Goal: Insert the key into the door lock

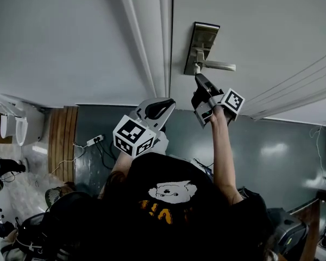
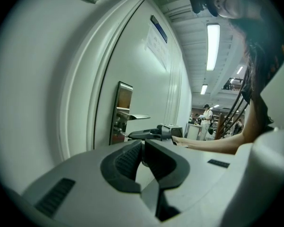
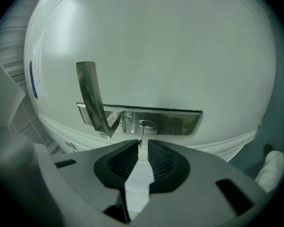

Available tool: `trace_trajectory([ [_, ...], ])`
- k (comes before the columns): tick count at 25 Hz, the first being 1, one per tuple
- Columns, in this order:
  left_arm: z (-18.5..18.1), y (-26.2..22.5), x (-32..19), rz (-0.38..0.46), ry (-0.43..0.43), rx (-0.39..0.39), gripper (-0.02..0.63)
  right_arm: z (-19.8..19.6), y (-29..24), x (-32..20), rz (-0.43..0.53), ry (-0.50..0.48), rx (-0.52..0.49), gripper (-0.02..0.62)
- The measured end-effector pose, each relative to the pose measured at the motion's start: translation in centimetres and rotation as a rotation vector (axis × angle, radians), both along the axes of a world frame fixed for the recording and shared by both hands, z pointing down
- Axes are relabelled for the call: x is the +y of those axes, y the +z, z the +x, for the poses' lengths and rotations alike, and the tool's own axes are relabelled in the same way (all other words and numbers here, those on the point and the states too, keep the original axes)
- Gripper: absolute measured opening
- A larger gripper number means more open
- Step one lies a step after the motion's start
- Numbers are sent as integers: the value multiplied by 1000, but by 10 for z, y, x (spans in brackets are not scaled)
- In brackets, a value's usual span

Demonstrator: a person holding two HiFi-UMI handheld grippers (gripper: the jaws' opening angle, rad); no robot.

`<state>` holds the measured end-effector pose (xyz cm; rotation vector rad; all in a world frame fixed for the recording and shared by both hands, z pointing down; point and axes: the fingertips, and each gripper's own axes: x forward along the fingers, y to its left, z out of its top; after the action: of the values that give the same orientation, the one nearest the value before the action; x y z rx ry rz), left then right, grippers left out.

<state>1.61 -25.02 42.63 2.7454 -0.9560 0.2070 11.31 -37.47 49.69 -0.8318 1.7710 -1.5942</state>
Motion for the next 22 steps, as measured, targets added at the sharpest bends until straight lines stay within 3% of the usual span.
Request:
trace_trajectory([
  [8, 7, -2, 30, -16, -20, 2, 25, 1, -4, 65, 47, -86, 133, 48],
  [22, 39, 15, 81, -58, -40, -14, 25, 12, -14, 164, 136, -189, 227, 43],
])
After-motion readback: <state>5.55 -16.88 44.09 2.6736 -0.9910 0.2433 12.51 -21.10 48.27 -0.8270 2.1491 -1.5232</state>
